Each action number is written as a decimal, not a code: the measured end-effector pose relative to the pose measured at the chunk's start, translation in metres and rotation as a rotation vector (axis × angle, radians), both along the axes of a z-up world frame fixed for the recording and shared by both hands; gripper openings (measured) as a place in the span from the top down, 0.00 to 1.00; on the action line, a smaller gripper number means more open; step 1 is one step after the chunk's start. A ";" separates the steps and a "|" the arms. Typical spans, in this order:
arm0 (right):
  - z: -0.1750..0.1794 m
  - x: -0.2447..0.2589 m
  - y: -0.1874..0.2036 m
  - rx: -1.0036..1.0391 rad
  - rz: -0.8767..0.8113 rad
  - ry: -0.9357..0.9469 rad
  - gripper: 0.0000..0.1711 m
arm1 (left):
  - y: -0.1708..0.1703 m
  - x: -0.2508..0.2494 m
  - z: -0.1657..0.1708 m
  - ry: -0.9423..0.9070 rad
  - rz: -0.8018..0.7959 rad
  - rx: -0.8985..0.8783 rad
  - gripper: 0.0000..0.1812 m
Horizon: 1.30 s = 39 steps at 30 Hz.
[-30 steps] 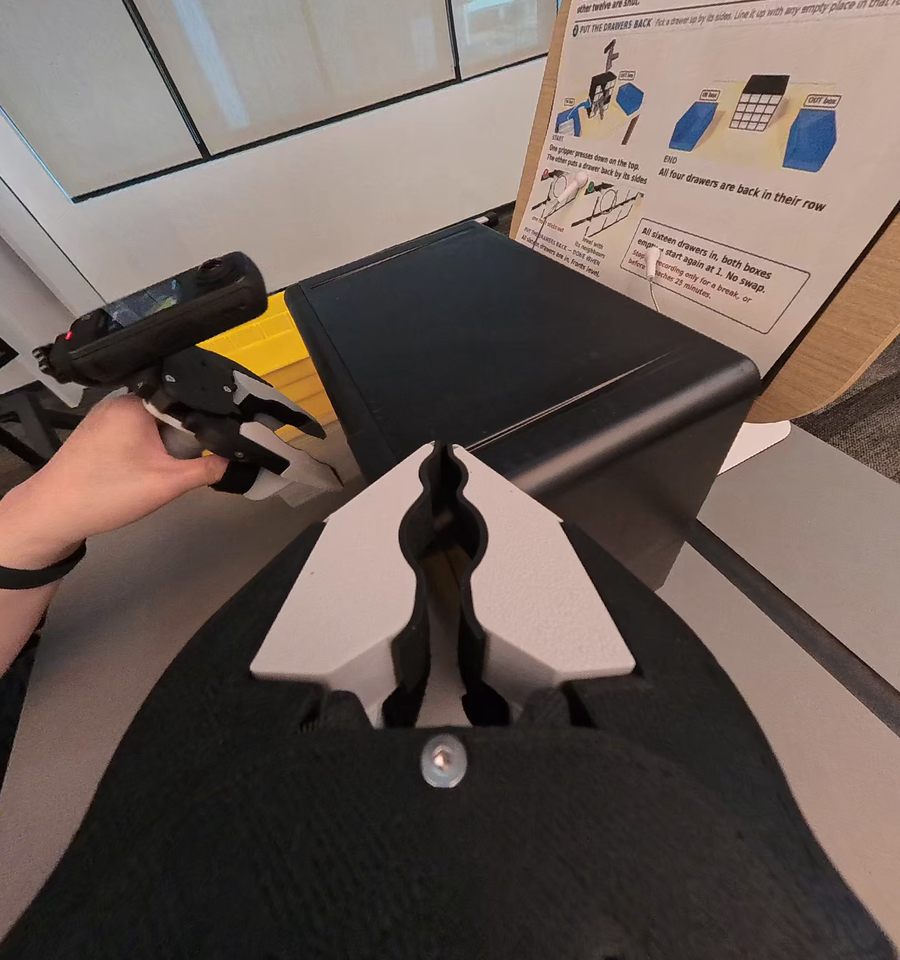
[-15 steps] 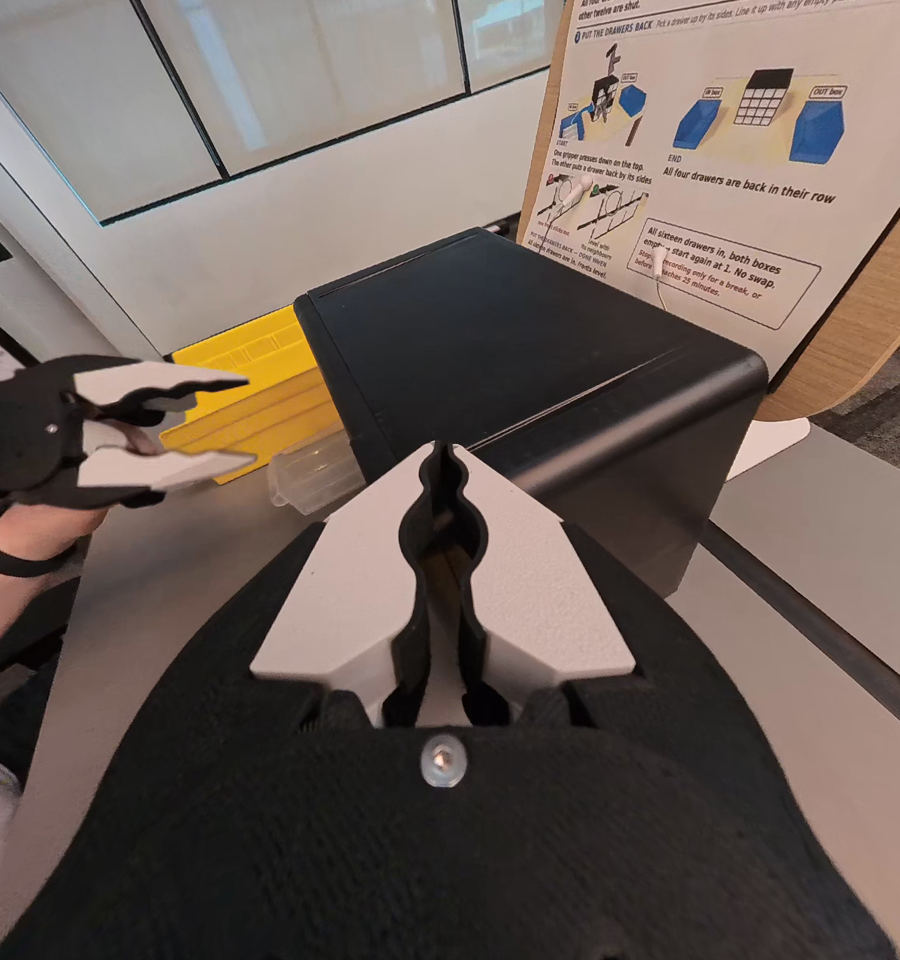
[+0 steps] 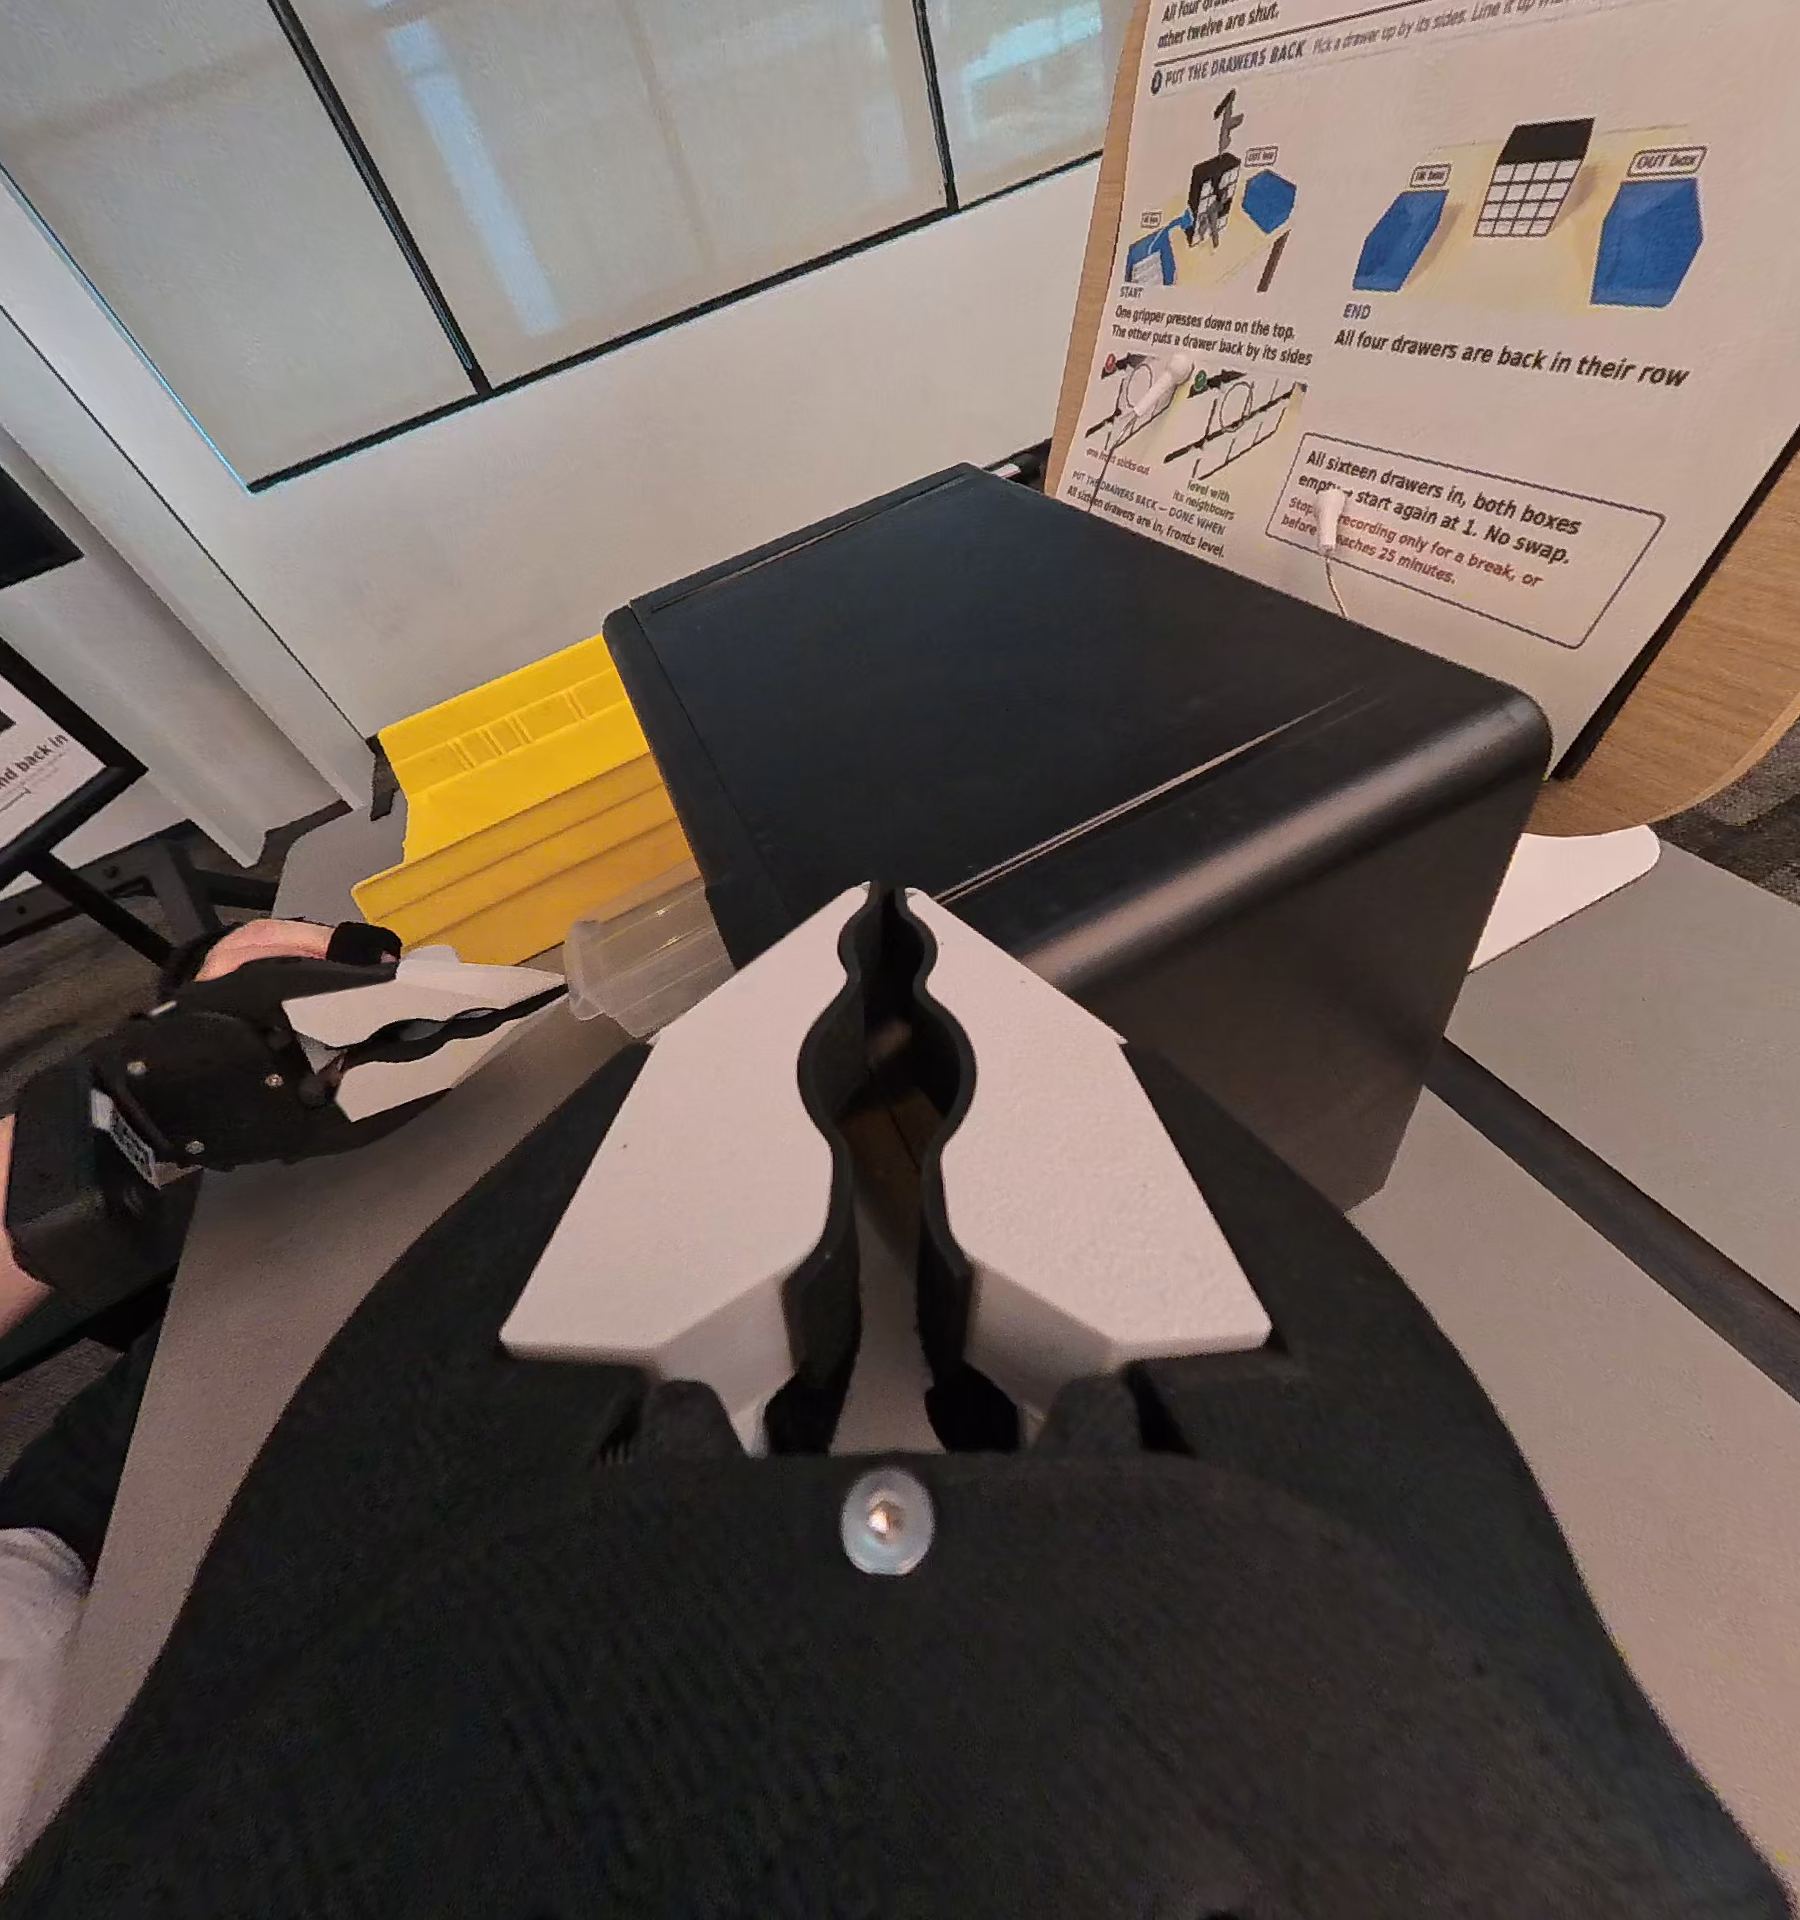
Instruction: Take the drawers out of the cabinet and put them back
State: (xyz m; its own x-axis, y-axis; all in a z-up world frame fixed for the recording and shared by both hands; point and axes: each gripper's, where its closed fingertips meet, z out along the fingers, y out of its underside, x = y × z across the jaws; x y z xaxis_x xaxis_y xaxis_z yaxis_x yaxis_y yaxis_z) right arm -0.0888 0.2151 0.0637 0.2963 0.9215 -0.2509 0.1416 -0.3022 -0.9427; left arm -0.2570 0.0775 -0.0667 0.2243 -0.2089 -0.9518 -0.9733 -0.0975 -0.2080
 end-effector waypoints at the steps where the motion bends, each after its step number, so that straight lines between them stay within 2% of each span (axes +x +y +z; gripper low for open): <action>1: 0.000 0.000 0.000 -0.001 0.001 0.000 1.00 | 0.000 0.000 0.000 -0.002 -0.002 0.002 1.00; 3: 0.000 0.000 0.000 0.005 -0.001 -0.004 1.00 | 0.000 0.000 0.001 -0.024 -0.003 -0.002 1.00; 7: 0.000 0.000 0.000 0.007 -0.003 -0.008 1.00 | -0.001 0.001 -0.001 -0.018 -0.010 -0.019 0.93; 19: 0.000 0.000 0.000 -0.005 0.002 0.003 1.00 | 0.014 -0.005 0.001 0.026 0.041 0.020 0.95; 39: 0.000 0.000 -0.001 -0.012 0.009 0.012 1.00 | 0.083 -0.010 0.005 0.004 0.177 0.031 0.96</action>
